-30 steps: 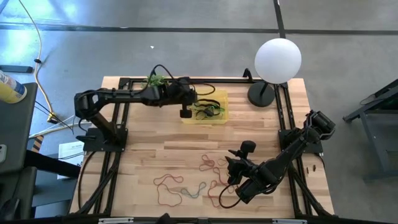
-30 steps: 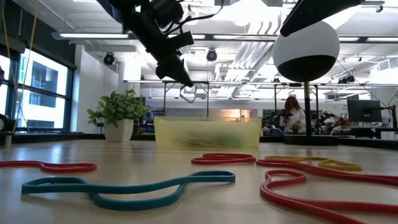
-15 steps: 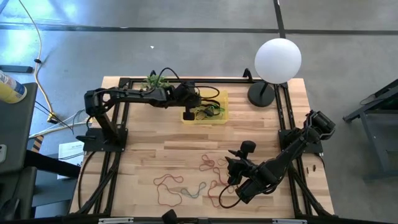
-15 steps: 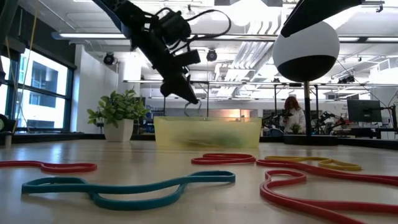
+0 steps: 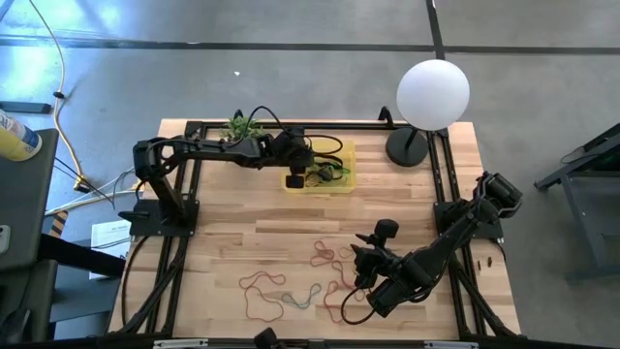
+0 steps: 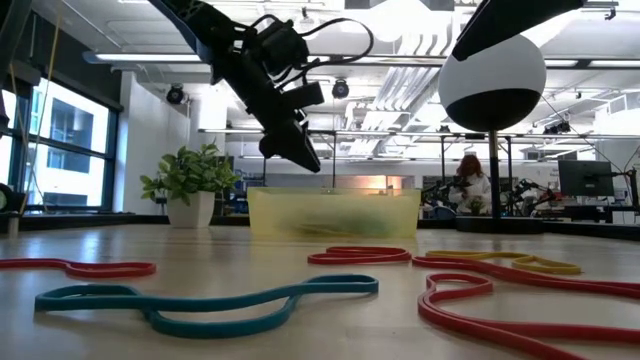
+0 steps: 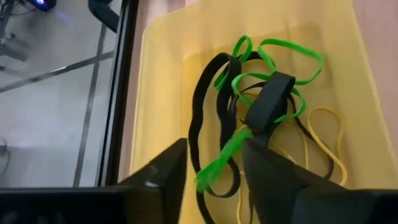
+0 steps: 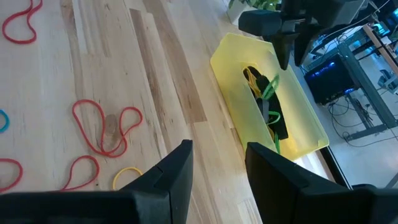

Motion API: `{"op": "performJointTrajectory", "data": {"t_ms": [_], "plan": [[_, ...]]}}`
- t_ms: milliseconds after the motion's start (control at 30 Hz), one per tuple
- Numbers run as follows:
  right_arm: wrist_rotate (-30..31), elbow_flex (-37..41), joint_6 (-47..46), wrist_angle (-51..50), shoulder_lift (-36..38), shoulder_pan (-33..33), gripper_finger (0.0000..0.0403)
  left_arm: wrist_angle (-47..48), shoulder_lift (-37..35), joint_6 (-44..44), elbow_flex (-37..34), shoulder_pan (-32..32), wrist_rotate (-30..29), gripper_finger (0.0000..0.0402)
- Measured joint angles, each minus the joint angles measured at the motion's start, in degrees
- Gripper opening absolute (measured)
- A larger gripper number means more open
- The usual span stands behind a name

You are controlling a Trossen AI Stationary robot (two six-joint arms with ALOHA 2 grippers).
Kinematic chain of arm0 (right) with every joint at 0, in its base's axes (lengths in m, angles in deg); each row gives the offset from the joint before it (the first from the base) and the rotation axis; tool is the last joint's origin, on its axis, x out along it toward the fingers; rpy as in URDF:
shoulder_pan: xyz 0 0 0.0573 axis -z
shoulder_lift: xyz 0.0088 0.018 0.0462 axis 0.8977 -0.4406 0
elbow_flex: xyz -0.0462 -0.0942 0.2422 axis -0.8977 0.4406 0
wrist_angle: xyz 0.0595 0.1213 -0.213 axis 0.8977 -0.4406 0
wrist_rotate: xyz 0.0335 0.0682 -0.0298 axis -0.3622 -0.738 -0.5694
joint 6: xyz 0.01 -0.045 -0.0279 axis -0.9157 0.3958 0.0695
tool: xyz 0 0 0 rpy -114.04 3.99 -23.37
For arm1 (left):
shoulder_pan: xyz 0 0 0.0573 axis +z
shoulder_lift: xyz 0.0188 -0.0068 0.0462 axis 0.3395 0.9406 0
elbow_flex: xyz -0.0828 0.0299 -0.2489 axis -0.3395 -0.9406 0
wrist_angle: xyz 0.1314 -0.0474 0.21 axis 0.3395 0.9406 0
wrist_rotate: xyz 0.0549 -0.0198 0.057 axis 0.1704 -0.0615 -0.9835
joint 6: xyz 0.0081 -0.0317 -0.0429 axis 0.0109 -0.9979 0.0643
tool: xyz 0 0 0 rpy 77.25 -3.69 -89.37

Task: Pick and place rubber bands into bin
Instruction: Put the red rubber band into the yellow bin

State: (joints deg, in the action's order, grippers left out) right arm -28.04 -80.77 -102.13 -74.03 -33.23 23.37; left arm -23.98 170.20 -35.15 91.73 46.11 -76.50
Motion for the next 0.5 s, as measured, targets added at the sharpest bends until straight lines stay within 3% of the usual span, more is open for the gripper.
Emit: {"op": "performJointTrajectory", "data": {"t_ms": [233,500], "plan": [[0.01,0.0,0.0,-0.05,0.0,0.0,0.0138,-0.66,-0.59,-0.08,0.04,0.0,1.73,0.0206],[-0.01,0.0,-0.33,-0.02,0.0,0.0,0.0138,0.92,-1.54,1.47,0.04,0.0,4.84,0.0222]]}}
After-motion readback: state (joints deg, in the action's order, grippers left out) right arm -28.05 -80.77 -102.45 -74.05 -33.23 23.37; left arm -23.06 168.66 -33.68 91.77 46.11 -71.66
